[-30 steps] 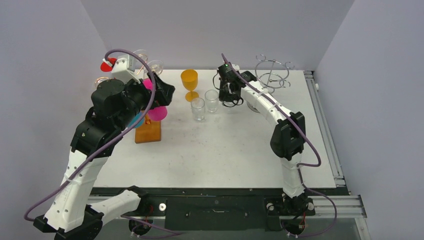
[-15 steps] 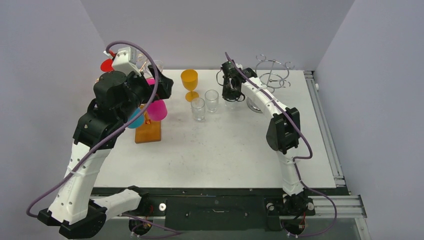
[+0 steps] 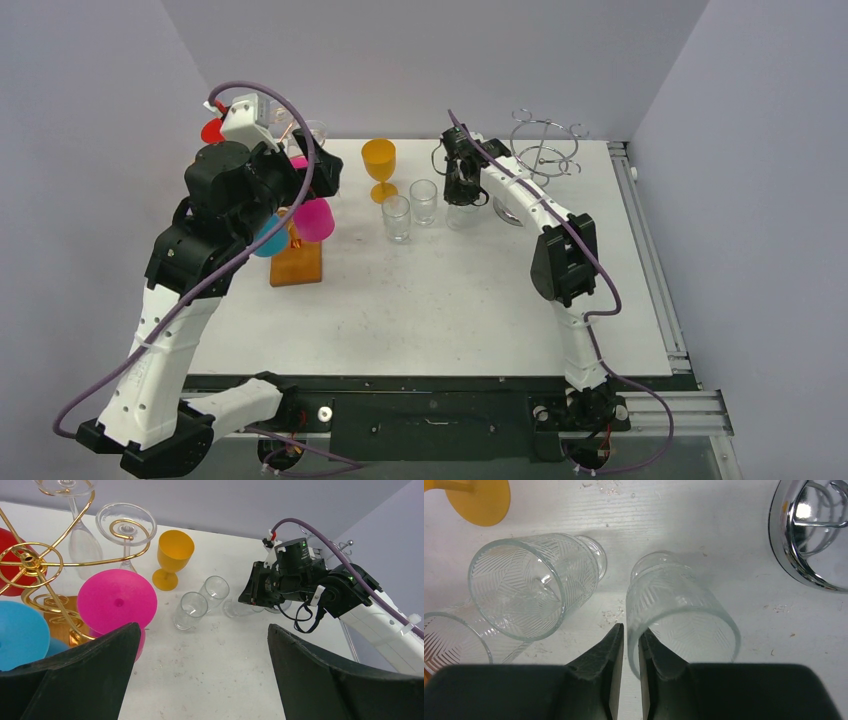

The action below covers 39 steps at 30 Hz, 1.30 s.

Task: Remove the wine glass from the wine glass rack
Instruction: Place the wine glass at the center of the board.

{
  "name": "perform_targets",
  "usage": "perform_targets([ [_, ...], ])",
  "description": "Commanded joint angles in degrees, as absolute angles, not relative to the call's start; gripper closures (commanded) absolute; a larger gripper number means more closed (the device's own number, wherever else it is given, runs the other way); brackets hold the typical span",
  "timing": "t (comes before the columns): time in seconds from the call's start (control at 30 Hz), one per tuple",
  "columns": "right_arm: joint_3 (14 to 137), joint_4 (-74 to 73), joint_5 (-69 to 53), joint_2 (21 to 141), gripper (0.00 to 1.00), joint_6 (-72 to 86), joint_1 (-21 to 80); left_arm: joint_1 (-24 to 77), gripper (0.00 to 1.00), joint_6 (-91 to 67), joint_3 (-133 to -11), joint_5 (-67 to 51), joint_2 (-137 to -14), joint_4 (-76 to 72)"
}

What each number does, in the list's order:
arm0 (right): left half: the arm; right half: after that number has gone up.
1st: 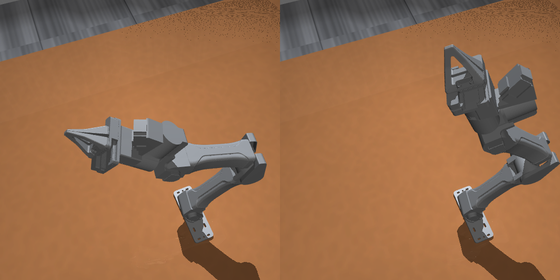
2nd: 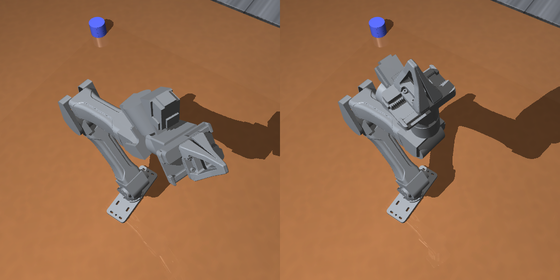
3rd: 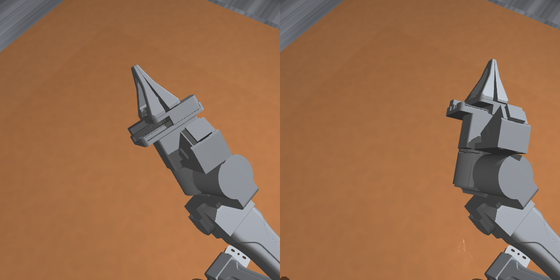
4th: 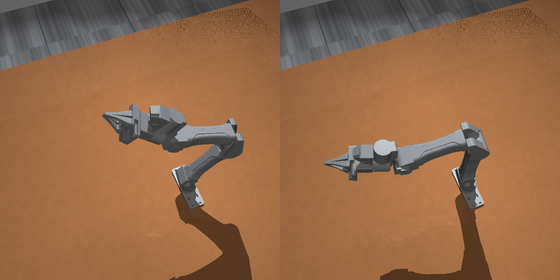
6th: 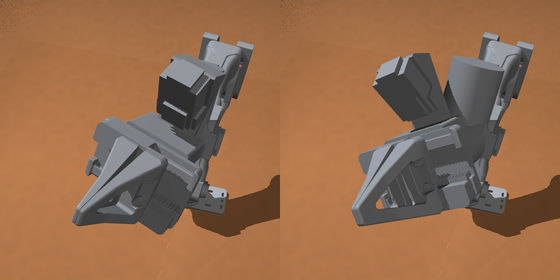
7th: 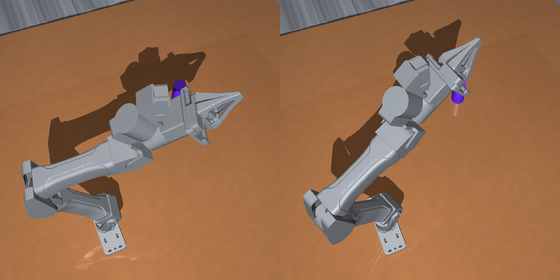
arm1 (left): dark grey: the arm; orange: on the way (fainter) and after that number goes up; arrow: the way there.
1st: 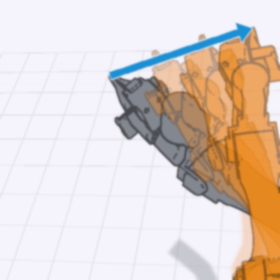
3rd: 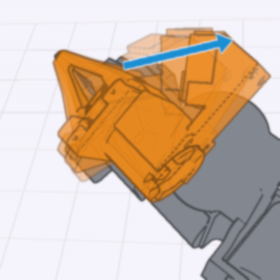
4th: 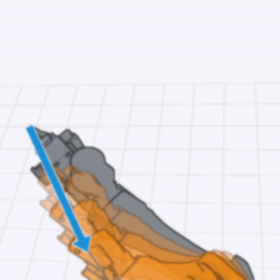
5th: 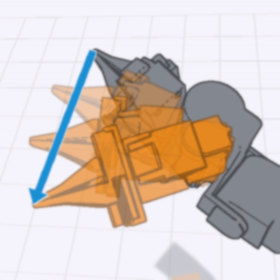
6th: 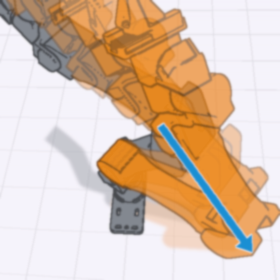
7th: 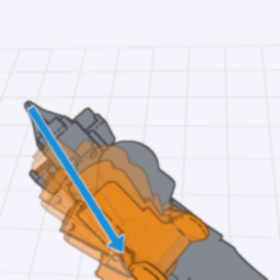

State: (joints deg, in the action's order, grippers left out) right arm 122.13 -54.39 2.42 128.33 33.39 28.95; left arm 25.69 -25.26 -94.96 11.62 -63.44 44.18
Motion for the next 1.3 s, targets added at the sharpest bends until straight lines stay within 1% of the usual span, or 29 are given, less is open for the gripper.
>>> perform_targets([
  [0.0,121.7,-51.9,3.5,128.8,0.84,32.5,29.2,25.1,0.04,-24.8,-94.7,10.9,-62.1,43.2],
  [0.27,122.9,-52.5,3.4,129.6,0.79,32.4,29.2,24.6,0.04,-25.3,-93.6,10.5,-61.5,43.1],
  [0.5,124.8,-53.0,3.6,127.7,0.69,32.5,29.2,24.4,0.04,-25.6,-93.6,10.0,-61.7,43.1],
  [0.77,127.2,-53.8,3.7,125.1,0.63,33.3,29.2,24.1,0.04,-26.7,-93.7,10.4,-62.1,43.7],
  [1.0,127.7,-53.9,3.4,122.4,0.53,34.3,29.3,23.2,0.04,-28.4,-95.9,15.0,-63.5,47.7],
  [1.17,126.8,-54.0,4.0,119.1,0.49,34.6,29.2,21.9,0.04,-30.4,-96.4,16.8,-63.7,51.0],
  [1.27,125.2,-53.8,4.1,116.0,0.47,34.8,29.2,21.3,0.01,-30.6,-97.3,17.6,-64.2,52.6],
])
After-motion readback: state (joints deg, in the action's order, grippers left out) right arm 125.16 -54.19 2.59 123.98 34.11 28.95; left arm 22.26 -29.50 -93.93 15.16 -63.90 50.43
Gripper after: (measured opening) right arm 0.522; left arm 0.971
